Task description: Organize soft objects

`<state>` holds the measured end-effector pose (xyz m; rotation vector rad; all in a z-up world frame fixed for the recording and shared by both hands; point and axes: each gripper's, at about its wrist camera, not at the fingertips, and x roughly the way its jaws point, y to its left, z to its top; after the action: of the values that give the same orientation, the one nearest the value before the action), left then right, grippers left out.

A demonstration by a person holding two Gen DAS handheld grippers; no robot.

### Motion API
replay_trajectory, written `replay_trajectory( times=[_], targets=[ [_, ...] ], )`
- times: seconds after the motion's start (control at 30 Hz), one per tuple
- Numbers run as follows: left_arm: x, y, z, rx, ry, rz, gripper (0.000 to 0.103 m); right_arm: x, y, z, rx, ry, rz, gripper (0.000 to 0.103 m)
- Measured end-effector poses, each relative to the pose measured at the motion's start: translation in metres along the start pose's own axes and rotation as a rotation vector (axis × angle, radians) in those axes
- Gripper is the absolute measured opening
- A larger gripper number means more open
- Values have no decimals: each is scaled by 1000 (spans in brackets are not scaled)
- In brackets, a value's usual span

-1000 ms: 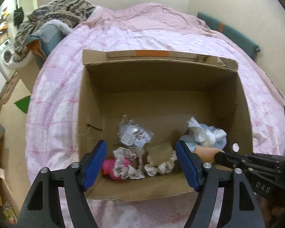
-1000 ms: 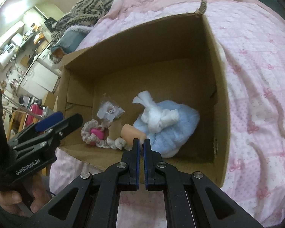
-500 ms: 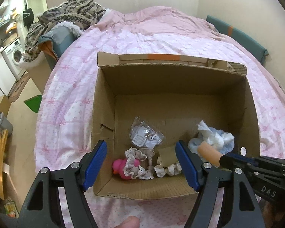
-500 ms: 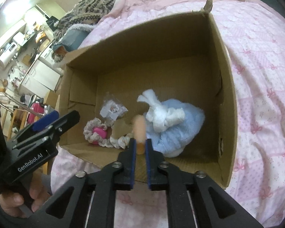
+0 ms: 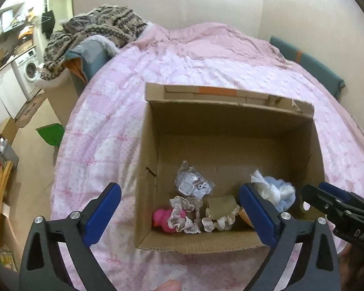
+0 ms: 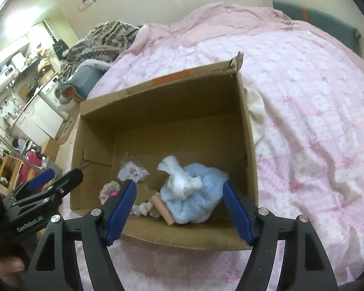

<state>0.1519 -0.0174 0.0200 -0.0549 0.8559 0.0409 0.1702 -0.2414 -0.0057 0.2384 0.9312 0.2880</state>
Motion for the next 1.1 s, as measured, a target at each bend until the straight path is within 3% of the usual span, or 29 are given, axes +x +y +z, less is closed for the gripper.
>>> replay_trajectory(
  times=[0.2,0.43,0.83,1.1],
  targets=[
    [-21,12,11,-35,-15,4,102,-24,11,5,-41,-62,-6,78],
    [-63,20,13,-22,-96,36,102,-57,27,6,-79,-137,-46,78],
    [-106,27,-28,-22,-95,14,102,-94,53,-26,-171,-184,-110,78],
    [-104,26,-54,-17,-98,13,102,-87,44,-51,-134,-145,-130,78]
  ],
)
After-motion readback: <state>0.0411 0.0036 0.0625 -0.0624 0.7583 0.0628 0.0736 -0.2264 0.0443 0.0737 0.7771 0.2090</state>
